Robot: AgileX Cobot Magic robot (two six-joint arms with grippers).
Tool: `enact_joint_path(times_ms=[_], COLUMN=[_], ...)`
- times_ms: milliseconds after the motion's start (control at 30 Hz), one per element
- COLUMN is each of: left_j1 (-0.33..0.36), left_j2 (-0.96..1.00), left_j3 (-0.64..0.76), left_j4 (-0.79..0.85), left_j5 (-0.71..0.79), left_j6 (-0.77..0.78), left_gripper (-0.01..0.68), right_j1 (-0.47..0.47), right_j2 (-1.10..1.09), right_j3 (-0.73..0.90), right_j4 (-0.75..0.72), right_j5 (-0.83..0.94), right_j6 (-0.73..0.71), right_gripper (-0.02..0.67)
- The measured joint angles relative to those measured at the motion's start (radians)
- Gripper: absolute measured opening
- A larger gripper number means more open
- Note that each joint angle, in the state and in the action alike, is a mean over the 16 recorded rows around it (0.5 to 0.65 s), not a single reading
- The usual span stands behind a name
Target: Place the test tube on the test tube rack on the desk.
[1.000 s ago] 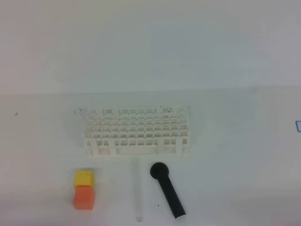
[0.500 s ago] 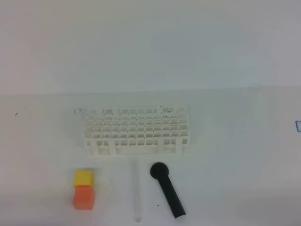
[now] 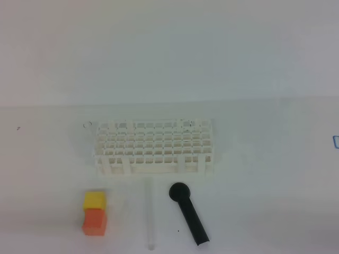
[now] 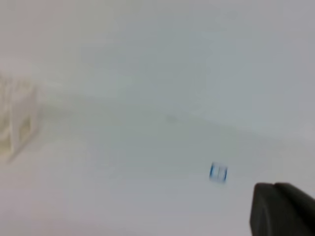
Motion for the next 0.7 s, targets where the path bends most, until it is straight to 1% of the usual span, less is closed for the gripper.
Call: enact_joint_path(times_ms=[200,400,533,700], left_j1=[0.0,0.0,0.0,0.0], left_j2=[0.0,0.0,0.0,0.0], left_j3=[0.0,0.0,-0.001,-0.036], left_j4=[0.002,0.003,0.004,0.028], left_j5=[-0.211,-0.321,-0.364,-0.35], left_j6=[-0.002,-0.005,-0.032,-0.091], left_gripper=[-0.001,-0.001,-0.001,-0.001], right_j1=[0.0,0.0,0.0,0.0], right_j2=[0.0,0.0,0.0,0.0], right_j3=[0.002,0.002,0.002,-0.025], right_j4=[0.0,0.001,0.01,0.026], right_j5=[-0.224,-0.385,-0.425,-0.386], right_j6=[0.0,0.004,0.023,0.053], right_gripper=[-0.001,-0.001,-0.001,-0.001])
